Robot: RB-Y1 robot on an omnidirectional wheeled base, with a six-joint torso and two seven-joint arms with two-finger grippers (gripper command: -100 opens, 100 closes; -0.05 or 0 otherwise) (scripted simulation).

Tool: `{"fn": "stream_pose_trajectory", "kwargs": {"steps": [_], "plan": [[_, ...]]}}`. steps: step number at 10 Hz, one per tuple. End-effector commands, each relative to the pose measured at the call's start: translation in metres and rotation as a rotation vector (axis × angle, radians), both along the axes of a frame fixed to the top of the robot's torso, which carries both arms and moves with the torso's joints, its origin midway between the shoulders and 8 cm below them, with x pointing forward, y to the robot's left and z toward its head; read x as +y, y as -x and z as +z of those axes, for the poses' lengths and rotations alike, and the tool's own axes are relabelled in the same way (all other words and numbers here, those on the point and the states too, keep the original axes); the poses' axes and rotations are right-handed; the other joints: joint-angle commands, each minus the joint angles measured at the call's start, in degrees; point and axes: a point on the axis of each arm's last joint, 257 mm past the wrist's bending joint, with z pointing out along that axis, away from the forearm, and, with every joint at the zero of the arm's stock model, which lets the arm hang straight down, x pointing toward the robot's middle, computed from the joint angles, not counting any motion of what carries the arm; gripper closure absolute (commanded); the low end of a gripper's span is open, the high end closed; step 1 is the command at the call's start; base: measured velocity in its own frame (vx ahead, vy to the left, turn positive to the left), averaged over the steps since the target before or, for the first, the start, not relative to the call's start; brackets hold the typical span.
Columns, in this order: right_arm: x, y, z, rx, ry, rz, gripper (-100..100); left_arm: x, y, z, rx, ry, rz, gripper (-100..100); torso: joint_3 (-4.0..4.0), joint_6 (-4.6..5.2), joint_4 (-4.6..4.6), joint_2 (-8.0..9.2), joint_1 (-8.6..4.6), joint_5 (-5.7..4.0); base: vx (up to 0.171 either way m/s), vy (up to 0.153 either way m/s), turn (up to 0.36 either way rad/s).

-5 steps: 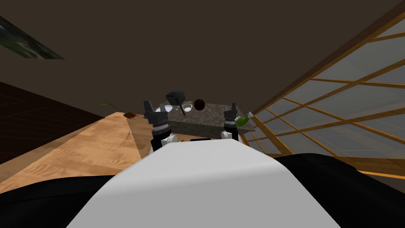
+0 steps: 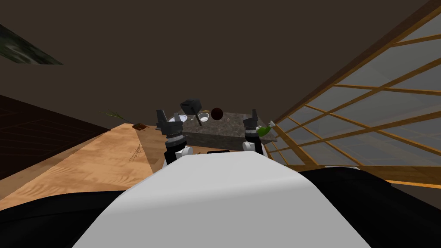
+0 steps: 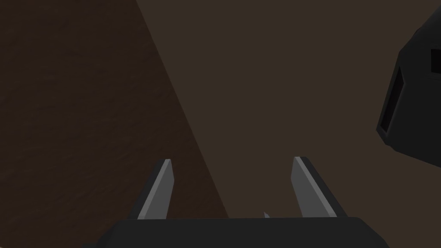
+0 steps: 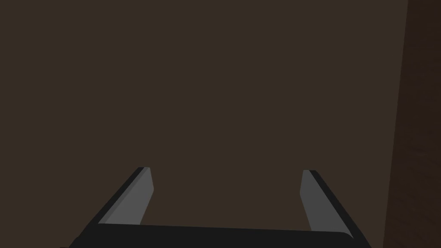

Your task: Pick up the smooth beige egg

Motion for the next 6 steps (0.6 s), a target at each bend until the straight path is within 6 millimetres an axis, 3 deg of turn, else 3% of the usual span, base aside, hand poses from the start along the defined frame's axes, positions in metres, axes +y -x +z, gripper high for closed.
{"fn": "stream_pose_trajectory", "kwargs": {"steps": [1,6], "plan": [[0.000,-0.009,-0.002,0.031,-0.028,0.033,-100,0.000,0.000,0.000,0.000,0.000,0.000,0,0.00,0.00,0.00,0.00,0.00,0.00,-0.002,0.039,-0.060],[-0.001,-0.031,-0.011,0.115,-0.110,0.094,-100,0.000,0.000,0.000,0.000,0.000,0.000,0,-0.01,0.00,0.00,-0.01,-0.05,-0.01,-0.001,0.028,-0.031]]}}
